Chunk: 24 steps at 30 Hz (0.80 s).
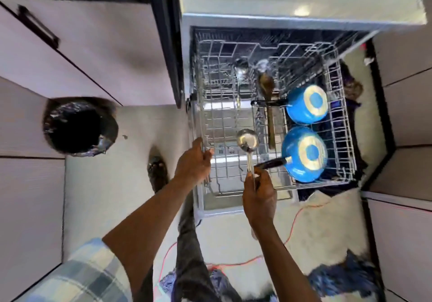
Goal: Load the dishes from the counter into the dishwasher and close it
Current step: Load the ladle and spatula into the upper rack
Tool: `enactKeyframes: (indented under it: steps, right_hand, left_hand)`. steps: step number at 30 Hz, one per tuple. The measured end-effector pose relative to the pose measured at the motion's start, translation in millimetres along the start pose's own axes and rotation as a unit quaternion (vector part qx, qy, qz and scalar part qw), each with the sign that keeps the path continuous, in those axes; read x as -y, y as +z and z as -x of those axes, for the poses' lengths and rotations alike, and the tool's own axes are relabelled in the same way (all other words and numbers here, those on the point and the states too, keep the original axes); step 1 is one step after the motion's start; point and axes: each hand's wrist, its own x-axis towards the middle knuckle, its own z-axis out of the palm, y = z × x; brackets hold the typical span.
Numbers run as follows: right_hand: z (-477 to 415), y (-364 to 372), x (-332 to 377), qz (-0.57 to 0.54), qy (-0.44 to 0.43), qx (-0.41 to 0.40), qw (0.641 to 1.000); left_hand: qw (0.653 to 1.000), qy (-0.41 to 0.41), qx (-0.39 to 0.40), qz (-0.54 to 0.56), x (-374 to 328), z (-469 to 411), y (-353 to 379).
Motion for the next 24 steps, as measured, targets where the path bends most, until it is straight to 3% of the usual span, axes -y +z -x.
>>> enactKeyframes:
  steps: [4,13,18,24]
  right_hand:
    - [-15,11,-5,0.018,0.002,0.009,1.0]
    - [-95,42,13,0.077,-0.011,0.034,0.996]
    - [-143,56,1,0.058,0.083,0.103,0.989]
    - [-181,58,-9,-0.026,0.196,0.216,0.956]
  left_hand:
    - [0.998,0.015,-0.029,-0.058,-3,-4,13]
    - [0.995,0.01,-0.063,-0.081,4,-2,26]
    - [0.995,0.02,-0.058,-0.081,7,-2,26]
    - [0.994,0.025,-0.069,-0.081,10,-1,28]
